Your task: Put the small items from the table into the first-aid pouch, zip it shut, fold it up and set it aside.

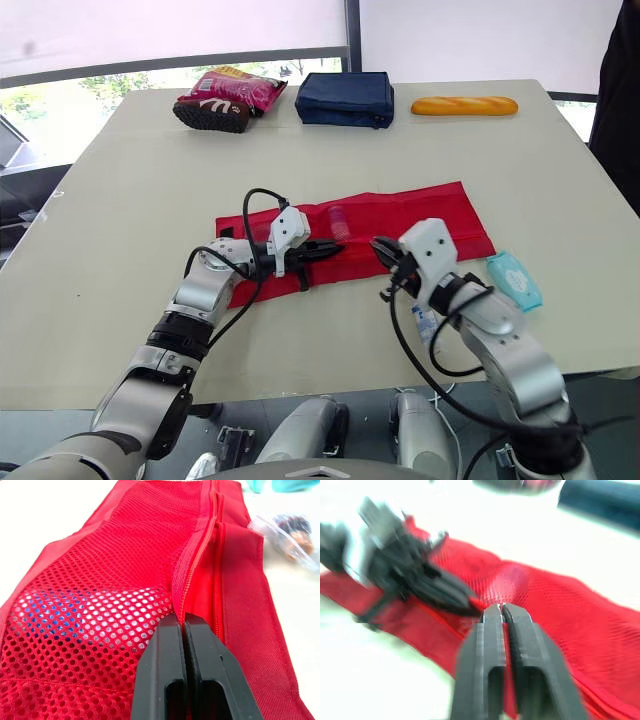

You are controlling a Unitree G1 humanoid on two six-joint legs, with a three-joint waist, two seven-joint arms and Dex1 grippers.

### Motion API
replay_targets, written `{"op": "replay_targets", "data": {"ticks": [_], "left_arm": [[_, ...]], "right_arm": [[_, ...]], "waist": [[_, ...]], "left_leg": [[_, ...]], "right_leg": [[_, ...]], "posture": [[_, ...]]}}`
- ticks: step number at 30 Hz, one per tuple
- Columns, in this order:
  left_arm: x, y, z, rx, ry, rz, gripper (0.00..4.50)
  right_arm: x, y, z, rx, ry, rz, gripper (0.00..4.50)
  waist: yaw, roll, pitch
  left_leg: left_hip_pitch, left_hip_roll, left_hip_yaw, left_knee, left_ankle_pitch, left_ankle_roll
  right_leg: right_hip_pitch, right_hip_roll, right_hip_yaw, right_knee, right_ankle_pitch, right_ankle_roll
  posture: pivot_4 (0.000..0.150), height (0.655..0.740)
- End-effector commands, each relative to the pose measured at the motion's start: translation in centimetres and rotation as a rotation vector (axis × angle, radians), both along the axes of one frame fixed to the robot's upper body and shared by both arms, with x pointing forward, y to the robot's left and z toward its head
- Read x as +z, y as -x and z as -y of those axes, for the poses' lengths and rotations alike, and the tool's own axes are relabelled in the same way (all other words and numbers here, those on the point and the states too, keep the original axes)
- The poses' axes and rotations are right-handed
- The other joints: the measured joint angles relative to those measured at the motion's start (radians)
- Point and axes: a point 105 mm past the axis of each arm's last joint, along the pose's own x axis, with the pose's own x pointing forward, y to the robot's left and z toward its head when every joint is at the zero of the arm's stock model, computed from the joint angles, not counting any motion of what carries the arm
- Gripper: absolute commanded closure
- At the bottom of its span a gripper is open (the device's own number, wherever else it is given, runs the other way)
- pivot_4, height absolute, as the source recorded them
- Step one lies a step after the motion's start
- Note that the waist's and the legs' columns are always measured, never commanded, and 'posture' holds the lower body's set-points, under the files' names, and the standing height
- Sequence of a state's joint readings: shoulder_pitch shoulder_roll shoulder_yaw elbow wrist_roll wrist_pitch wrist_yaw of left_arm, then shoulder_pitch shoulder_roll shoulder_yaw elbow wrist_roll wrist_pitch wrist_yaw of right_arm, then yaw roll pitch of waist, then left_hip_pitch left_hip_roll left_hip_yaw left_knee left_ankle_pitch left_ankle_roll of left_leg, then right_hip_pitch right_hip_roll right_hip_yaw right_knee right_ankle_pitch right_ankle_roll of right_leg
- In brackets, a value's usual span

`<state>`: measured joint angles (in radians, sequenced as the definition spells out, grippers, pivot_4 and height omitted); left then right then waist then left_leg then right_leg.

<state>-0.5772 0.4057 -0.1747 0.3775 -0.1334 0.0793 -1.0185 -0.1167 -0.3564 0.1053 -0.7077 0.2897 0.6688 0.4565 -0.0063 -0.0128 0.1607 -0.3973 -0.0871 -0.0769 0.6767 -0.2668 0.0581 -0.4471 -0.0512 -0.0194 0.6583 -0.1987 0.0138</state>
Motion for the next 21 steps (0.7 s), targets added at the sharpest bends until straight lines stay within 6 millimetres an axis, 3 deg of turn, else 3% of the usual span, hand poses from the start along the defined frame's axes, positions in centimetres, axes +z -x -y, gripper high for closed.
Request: {"op": "replay_targets", "data": {"ticks": [1,5,8,11,16,21], "left_arm": [[0.8,-0.6,-0.3,0.018,-0.001,0.047,4.5],[0.7,-0.9,-0.5,0.025,-0.004,0.05,4.5],[0.5,-1.1,-0.8,0.028,-0.012,0.053,4.5],[0.5,-1.2,-1.1,0.028,-0.019,0.055,4.5],[0.4,-1.6,-1.4,0.021,-0.038,0.052,4.5],[0.4,-1.7,-1.1,0.004,-0.044,0.053,4.5]], "right_arm": [[3.0,3.6,2.2,0.036,-0.068,0.084,2.86],[2.9,6.9,6.2,-0.015,-0.038,0.04,1.02],[2.6,9.2,9.4,-0.095,0.019,-0.005,0.05],[2.7,12.3,12.5,-0.163,0.051,-0.054,0.05],[3.0,16.3,14.5,-0.166,0.105,-0.152,0.05],[3.0,17.3,15.3,-0.145,0.172,-0.19,0.05]], "waist": [[0.006,0.0,0.0],[0.014,0.0,0.0],[0.023,0.0,0.0],[0.022,0.0,0.0],[0.02,0.0,0.0],[0.023,0.0,0.0]], "left_leg": [[0.0,0.0,0.0,0.0,0.0,0.0],[0.0,0.0,0.0,0.0,0.0,0.0],[0.0,0.001,0.0,0.0,0.0,0.001],[0.001,0.001,0.0,0.0,-0.003,0.005],[0.003,0.004,0.0,-0.001,-0.004,0.006],[0.003,0.005,-0.001,-0.002,-0.004,0.006]], "right_leg": [[0.0,0.0,0.0,0.0,0.0,0.0],[0.001,0.0,-0.001,-0.001,0.0,0.0],[0.002,0.0,-0.001,-0.001,0.0,0.0],[0.003,0.0,-0.001,-0.002,0.0,0.001],[0.006,0.001,-0.003,-0.005,-0.003,0.004],[0.008,0.001,-0.005,-0.01,-0.004,0.006]], "posture": [[0.15,0.739],[0.15,0.739],[0.15,0.739],[0.15,0.739],[0.15,0.739],[0.15,0.739]]}}
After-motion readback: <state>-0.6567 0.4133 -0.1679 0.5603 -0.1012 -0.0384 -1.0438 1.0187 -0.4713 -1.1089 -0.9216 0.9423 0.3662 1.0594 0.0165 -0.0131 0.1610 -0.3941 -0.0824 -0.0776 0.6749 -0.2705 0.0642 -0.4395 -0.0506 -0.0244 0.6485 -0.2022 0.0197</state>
